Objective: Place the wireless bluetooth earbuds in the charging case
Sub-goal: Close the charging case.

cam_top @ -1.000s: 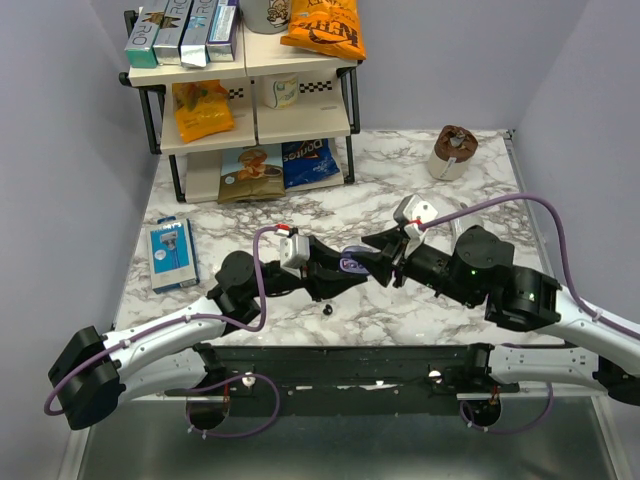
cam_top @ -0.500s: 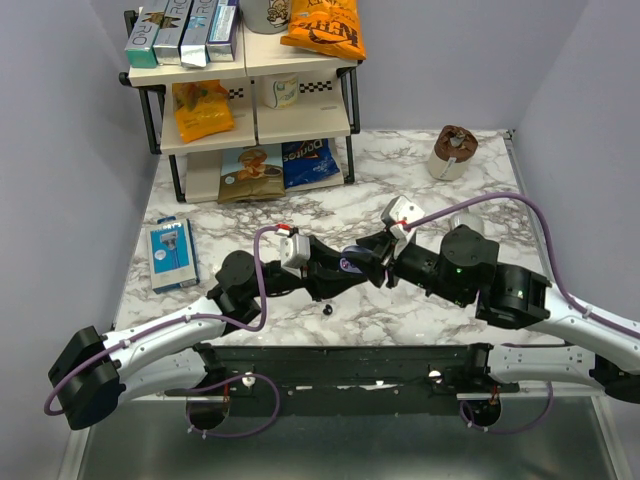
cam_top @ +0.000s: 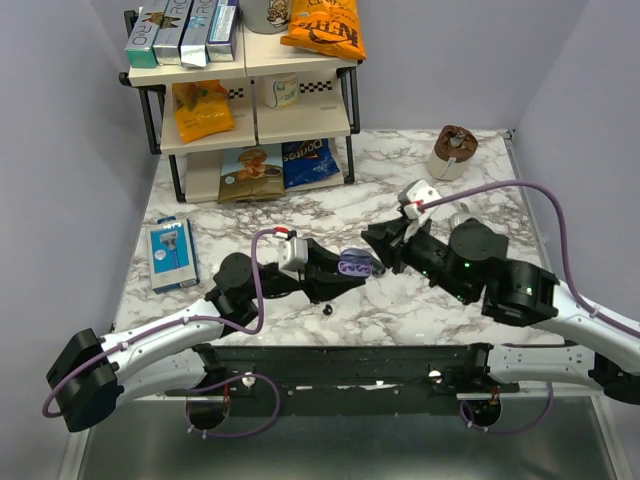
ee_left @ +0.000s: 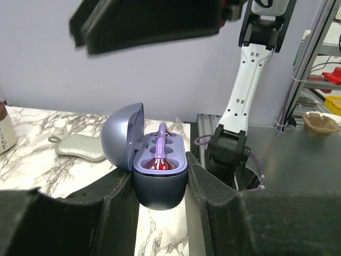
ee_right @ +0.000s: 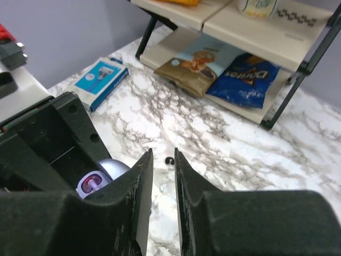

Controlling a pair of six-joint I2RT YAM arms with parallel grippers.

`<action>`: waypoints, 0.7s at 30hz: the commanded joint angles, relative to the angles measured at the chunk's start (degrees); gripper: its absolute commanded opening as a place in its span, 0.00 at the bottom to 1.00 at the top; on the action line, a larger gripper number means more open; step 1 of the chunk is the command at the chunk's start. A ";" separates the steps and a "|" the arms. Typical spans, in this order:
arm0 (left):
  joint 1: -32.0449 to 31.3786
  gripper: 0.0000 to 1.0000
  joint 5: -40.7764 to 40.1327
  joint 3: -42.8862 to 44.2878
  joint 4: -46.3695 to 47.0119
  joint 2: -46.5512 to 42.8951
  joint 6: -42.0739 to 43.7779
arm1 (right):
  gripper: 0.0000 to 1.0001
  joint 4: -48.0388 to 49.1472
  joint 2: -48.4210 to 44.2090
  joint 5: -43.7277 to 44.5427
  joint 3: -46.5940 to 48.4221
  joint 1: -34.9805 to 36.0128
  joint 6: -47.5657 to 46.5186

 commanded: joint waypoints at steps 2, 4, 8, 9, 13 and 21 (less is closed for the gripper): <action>-0.03 0.00 3.19 -0.36 2.04 -1.32 1.26 | 0.28 -6.38 4.11 1.68 2.02 -0.55 3.46; -0.03 0.00 3.28 -0.36 2.04 -1.49 1.26 | 0.27 -7.35 5.25 0.71 2.20 -0.55 3.64; -0.11 0.00 2.57 -0.18 2.21 -1.49 1.44 | 0.27 -7.45 5.17 -2.62 1.77 -0.63 3.64; -0.11 0.00 2.31 -0.10 2.21 -1.49 1.52 | 0.27 -7.18 5.08 -3.07 1.50 -0.55 3.47; -0.11 0.00 0.91 -0.01 1.86 -1.41 1.79 | 0.27 -7.09 3.94 -5.53 0.89 -0.55 2.94; -0.11 0.00 -1.11 0.26 1.42 -1.32 2.40 | 0.27 -7.62 3.59 -8.96 0.27 -0.63 2.59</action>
